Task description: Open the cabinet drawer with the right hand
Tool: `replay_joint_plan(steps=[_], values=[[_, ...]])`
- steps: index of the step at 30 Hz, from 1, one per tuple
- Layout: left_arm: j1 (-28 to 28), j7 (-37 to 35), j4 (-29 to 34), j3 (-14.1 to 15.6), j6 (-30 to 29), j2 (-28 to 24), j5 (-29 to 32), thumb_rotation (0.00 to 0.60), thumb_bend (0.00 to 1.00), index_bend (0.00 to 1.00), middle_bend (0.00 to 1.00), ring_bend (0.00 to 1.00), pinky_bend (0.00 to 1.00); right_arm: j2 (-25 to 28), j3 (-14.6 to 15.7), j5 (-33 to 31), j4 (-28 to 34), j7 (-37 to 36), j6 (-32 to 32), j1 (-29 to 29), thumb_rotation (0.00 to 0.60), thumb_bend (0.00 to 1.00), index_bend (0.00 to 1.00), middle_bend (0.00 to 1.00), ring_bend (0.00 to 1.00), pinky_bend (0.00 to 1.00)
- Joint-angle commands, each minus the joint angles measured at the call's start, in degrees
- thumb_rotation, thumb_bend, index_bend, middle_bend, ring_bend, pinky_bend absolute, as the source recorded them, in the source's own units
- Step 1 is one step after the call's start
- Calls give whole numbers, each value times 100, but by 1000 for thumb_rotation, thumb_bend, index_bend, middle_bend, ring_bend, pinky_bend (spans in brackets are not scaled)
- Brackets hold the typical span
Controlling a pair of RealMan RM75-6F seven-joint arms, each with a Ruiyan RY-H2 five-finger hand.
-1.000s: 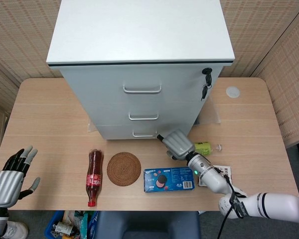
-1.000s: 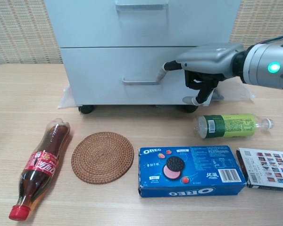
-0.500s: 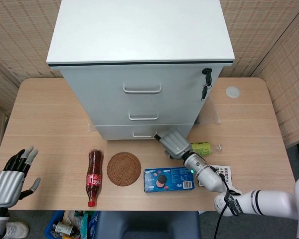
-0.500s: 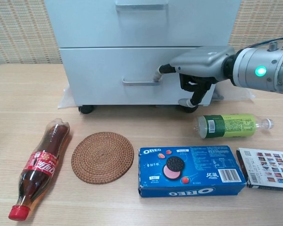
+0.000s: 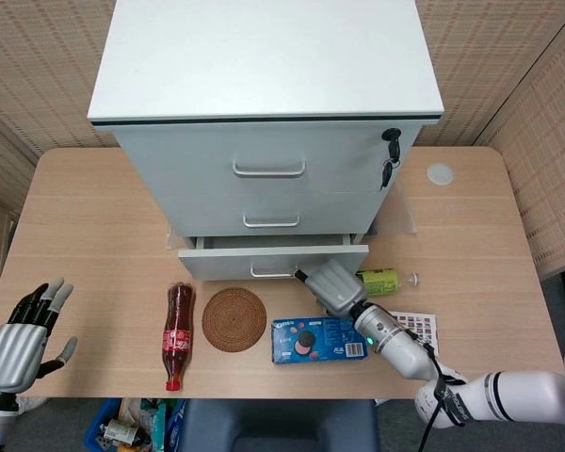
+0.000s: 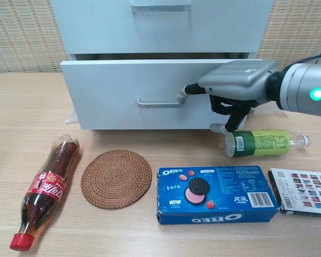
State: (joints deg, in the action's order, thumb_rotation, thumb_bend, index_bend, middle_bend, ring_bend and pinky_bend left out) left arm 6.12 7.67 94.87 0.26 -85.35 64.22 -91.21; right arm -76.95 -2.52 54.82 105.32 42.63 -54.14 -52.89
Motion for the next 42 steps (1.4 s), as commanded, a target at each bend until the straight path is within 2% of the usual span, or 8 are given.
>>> replay_joint_plan(steps=[1,11,30,38,42], values=[[-2,-1,-5,-1,0,-2,5,600,339,19,0,25,125,87,143,131,215,131,-145,76,600,340,147,902,919,826],[3,-18,-40,2,26,28,17,600,339,19,0,25,125,262,486,492,710,375,-397,278,600,340,147,903,919,826],[-12,-1,-29,-3,-5,15,11,600,339,19,0,24,125,709,995,1531,1362,307,-476,727,600,339,146,903,919,826],[-16,28,-5,4,-8,19,-2,600,339,19,0,24,125,855,1143,1861,1550,345,-458,902,600,340,147,903,919,826],[-27,33,14,-2,-34,0,-3,600,339,19,0,25,125,977,1171,2277,1654,222,-611,1047,600,340,147,903,919,826]])
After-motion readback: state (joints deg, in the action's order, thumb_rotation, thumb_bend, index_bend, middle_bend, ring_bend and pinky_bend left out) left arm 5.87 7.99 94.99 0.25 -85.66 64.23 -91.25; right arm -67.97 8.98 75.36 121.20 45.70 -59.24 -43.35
